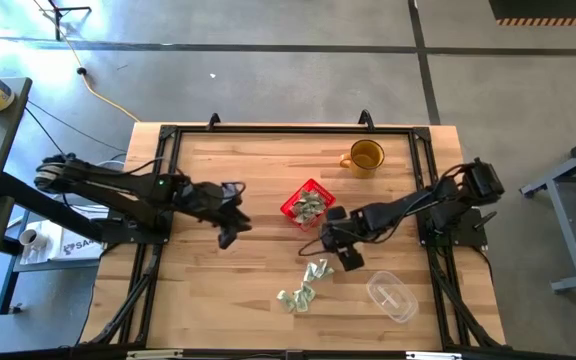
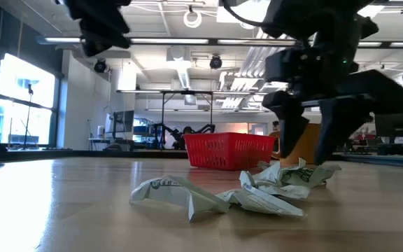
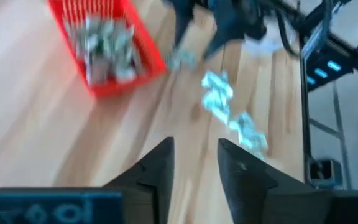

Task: Pick and place items into bin
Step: Put the white stevia packet into the red bin

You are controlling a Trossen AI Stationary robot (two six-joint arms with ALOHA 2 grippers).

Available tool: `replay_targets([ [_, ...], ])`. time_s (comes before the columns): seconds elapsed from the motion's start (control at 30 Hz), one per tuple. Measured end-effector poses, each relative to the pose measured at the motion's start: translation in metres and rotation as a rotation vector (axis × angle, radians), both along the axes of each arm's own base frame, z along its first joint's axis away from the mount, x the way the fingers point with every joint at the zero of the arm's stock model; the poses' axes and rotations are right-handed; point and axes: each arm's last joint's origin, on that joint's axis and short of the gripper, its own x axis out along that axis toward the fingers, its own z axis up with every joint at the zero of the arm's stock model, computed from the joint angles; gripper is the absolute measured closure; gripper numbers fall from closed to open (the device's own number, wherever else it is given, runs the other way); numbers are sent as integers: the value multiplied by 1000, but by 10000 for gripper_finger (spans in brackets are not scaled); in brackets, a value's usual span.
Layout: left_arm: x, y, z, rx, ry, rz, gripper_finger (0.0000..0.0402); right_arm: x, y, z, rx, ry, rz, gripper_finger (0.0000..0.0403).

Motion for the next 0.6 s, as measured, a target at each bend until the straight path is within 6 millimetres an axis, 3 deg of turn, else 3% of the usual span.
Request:
replay_targets([
  [0.2,-17,-7,-1,-71,48,26,224,6,-15,-12,56,43,23,112],
  [0.5,-18,-9,-2,-105,61,44,223,7,-10,-25,46,94,27,113],
  [0.6,-19,-9,-3,-105,70,44,222,4,-9,-24,55,121,-23,130],
])
